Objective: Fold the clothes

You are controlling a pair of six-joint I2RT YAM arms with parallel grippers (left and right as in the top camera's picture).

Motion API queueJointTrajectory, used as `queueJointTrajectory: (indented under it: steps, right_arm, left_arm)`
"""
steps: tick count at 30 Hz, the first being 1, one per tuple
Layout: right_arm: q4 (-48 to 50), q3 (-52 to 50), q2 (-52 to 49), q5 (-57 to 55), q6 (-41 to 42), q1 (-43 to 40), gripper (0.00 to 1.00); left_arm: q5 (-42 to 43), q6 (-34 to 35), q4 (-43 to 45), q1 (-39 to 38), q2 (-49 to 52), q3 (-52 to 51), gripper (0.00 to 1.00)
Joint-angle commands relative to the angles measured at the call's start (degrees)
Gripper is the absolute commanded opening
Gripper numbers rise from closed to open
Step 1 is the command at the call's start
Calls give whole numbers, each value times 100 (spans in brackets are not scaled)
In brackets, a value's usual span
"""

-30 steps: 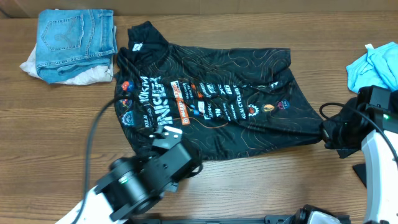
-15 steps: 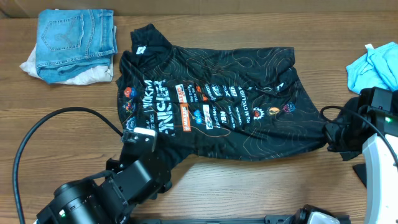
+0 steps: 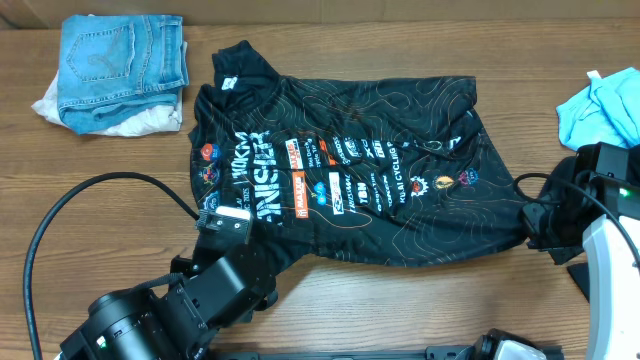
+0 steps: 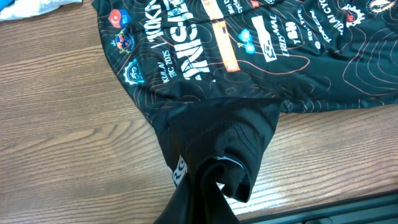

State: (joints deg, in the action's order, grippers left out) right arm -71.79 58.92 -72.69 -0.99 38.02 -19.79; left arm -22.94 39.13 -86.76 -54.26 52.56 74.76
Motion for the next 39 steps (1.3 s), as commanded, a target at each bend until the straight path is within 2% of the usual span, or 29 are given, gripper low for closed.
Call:
queueJointTrajectory:
  steps: [1, 6, 11, 20, 27, 30, 39]
  right_arm:
    - [-39, 39, 50, -155, -17, -22, 4]
    - [-153, 101, 70, -203, 103, -22, 4]
    - [-601, 184, 157, -809, 562, -22, 4]
    - [-251, 184, 387, -944, 501, -22, 6]
    - [507, 181, 160, -452, 356, -22, 8]
    - [789, 181, -35, -192, 356, -20, 8]
    - [1604, 181, -662, 33, 354, -20, 7]
  left_arm:
    - [-68, 164, 2, 24, -15, 87, 4]
    - [-74, 175, 57, 24, -17, 168, 4]
    - [37, 249, -125, 24, -17, 417, 4]
    - [-824, 262, -44, 24, 131, 452, 4]
    - [-1878, -87, 660, 31, 973, 452, 4]
    - [-2079, -79, 780, 31, 1451, 452, 4]
    - [-2747, 378, 837, 254, 2693, 450, 4]
